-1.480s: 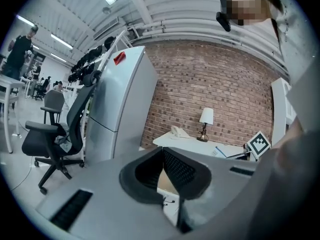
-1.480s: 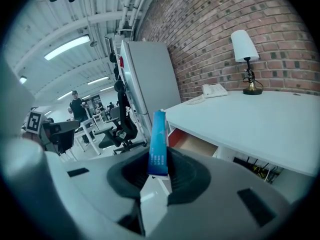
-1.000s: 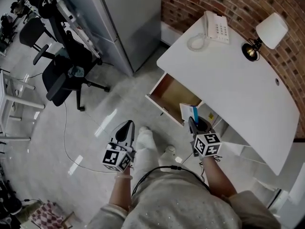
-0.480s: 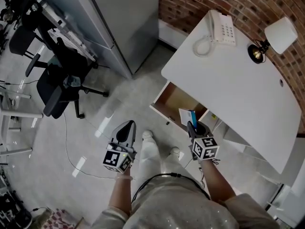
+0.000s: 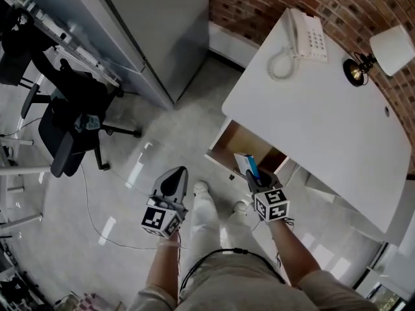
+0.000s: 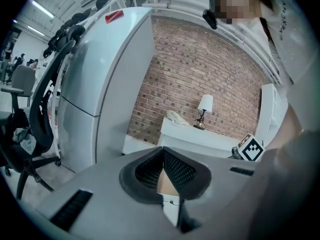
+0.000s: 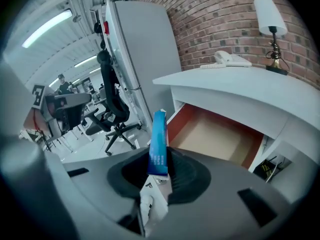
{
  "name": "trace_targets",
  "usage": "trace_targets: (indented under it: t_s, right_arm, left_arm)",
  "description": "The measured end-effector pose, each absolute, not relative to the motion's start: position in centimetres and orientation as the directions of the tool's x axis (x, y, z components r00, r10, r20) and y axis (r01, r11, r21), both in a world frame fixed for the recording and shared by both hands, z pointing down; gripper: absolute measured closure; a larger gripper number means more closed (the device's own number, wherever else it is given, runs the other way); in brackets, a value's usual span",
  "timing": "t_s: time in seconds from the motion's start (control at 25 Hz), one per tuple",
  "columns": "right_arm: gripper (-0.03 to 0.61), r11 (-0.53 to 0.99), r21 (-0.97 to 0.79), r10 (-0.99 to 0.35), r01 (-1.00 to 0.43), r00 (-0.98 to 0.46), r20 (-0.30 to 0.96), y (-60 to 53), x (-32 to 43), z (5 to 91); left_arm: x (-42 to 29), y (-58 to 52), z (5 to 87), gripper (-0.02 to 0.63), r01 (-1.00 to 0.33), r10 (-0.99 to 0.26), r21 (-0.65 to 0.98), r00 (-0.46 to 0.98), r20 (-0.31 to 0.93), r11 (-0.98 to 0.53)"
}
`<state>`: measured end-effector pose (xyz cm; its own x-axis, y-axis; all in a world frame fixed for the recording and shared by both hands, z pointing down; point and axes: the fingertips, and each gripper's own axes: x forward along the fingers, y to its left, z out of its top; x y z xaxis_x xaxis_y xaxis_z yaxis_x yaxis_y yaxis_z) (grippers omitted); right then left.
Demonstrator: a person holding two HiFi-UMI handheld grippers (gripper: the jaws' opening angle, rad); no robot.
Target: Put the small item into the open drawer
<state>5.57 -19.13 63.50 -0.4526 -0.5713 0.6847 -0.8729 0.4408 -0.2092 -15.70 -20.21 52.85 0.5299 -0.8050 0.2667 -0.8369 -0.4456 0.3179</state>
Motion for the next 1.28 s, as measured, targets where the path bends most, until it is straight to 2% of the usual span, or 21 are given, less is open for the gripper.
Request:
trace_targets:
  t_s: [0.24, 0.6, 1.28]
  right_arm:
    - [0.489, 0.536, -0.145, -0.530, -0.831, -0.465, 0.709, -20.6, 3.3, 65.7]
    - [0.489, 0.733, -0.022, -0.437, -0.680, -0.495, 0.751, -21.8, -0.5, 68.6]
    - [0.480, 0.784, -0.015, -0.382, -0.621, -0.502, 0.775, -23.3, -2.2, 71.6]
  left_arm:
    - [-15.2, -21.4, 55.0, 0.607, -0.813, -0.775, 0.341, 0.567, 0.280, -0.471]
    - [-15.5, -22.3, 58.3, 0.607, -0.800, -0.753, 0.372, 0.584, 0.304, -0.470]
    - [-16.3, -23.4, 60.7, 0.607, -0.804, -0.751, 0.395, 0.575, 0.325, -0.444]
